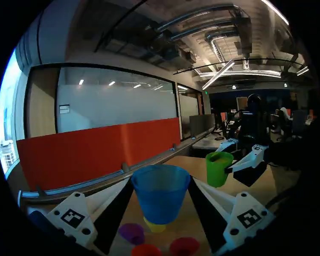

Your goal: Pour water

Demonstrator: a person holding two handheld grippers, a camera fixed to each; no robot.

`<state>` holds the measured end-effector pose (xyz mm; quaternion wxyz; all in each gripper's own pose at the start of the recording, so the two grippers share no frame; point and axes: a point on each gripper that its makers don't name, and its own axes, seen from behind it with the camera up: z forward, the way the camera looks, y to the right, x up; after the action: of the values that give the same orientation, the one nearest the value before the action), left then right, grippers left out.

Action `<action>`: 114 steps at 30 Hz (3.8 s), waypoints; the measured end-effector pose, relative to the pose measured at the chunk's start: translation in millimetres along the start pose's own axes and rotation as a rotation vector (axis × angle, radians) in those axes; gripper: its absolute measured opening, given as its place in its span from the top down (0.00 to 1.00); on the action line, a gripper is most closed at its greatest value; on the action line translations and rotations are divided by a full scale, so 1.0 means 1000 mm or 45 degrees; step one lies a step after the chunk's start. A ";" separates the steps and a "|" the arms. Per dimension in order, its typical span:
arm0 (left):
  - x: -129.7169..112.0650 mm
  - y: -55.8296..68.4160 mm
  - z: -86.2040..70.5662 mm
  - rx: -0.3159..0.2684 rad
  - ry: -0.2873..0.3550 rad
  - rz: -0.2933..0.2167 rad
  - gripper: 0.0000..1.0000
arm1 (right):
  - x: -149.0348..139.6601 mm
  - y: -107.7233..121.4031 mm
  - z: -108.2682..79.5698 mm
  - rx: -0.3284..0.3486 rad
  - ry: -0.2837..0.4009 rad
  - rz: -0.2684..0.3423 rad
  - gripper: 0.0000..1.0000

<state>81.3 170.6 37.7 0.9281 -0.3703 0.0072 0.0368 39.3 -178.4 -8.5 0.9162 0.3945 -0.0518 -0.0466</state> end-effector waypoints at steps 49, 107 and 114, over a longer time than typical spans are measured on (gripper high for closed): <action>0.049 -0.012 -0.038 0.159 0.084 0.537 0.12 | -0.002 -0.064 0.087 0.331 0.003 0.004 0.10; 0.052 -0.025 -0.028 0.280 -0.034 1.096 0.12 | -0.006 -0.097 0.127 0.473 -0.020 0.002 0.10; 0.049 -0.024 -0.024 0.285 -0.042 1.133 0.12 | -0.006 -0.099 0.129 0.479 -0.021 0.007 0.10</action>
<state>132.4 140.3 34.6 0.8563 -0.2282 0.1546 0.4368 12.2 -337.8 7.1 0.8260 0.5583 -0.0681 -0.0369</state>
